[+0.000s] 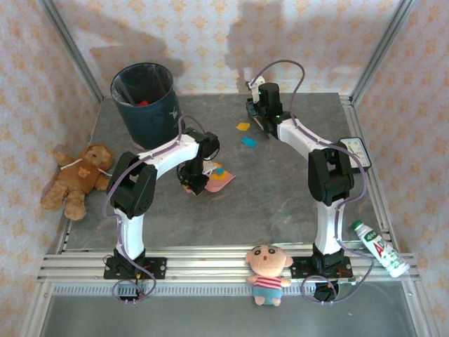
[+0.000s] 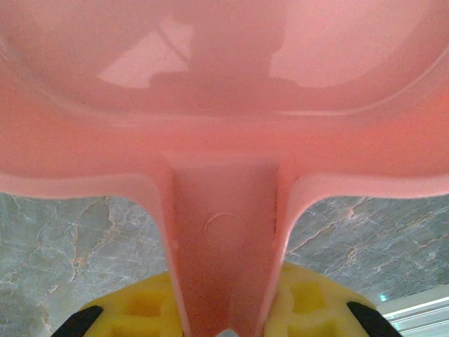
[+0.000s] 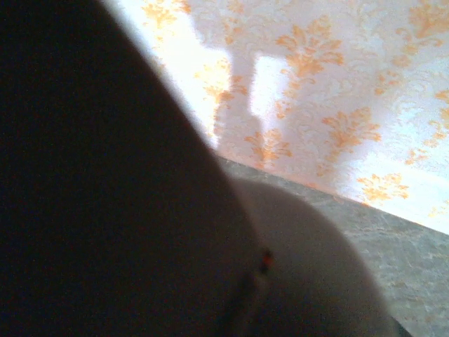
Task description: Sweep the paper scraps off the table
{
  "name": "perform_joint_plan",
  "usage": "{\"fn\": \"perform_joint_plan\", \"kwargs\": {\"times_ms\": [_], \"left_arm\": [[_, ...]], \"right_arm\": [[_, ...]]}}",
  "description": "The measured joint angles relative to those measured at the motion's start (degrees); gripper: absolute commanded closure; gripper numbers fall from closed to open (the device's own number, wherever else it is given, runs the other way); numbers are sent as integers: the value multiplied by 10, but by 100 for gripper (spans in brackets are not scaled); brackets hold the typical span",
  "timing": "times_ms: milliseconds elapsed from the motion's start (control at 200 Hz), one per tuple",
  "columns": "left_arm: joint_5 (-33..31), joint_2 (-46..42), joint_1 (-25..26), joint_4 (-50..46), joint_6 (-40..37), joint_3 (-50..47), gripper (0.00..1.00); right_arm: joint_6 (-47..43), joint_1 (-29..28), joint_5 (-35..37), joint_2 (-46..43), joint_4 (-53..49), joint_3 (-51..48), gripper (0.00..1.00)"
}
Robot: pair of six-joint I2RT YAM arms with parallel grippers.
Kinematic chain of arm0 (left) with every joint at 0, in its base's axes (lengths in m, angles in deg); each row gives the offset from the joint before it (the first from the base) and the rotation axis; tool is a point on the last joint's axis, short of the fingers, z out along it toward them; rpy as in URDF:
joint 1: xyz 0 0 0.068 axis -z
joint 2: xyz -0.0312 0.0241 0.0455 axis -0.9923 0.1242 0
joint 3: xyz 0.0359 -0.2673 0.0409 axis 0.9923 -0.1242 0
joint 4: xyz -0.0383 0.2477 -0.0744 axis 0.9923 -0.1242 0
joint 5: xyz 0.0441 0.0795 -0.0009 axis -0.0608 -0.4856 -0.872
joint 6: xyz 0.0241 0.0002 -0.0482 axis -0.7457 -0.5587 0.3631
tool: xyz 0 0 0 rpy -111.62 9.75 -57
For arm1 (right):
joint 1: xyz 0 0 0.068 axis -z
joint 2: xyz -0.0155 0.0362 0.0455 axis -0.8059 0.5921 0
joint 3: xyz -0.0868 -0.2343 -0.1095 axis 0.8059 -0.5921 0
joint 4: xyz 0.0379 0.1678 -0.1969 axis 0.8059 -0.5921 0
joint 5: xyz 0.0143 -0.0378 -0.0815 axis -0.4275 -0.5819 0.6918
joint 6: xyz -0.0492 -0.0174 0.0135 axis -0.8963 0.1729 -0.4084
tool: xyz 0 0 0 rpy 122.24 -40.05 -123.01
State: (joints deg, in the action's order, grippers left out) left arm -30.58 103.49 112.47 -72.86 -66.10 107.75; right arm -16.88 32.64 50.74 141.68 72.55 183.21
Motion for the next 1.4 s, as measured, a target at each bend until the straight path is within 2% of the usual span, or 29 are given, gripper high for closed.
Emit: {"fn": "perform_joint_plan", "kwargs": {"times_ms": [280,565,946,1396], "left_arm": [[1,0,0,0,0,0,100],[1,0,5,0,-4,0,100],[0,0,18,0,-4,0,100],[-2,0,18,2,-3,0,100]], "right_arm": [[-33,0,-68,0,-5,-2,100],[-62,-12,-107,-51,-8,-67,100],[-63,-71,-96,-140,-13,-171,100],[10,-128,-83,-225,-13,-260,100]]}}
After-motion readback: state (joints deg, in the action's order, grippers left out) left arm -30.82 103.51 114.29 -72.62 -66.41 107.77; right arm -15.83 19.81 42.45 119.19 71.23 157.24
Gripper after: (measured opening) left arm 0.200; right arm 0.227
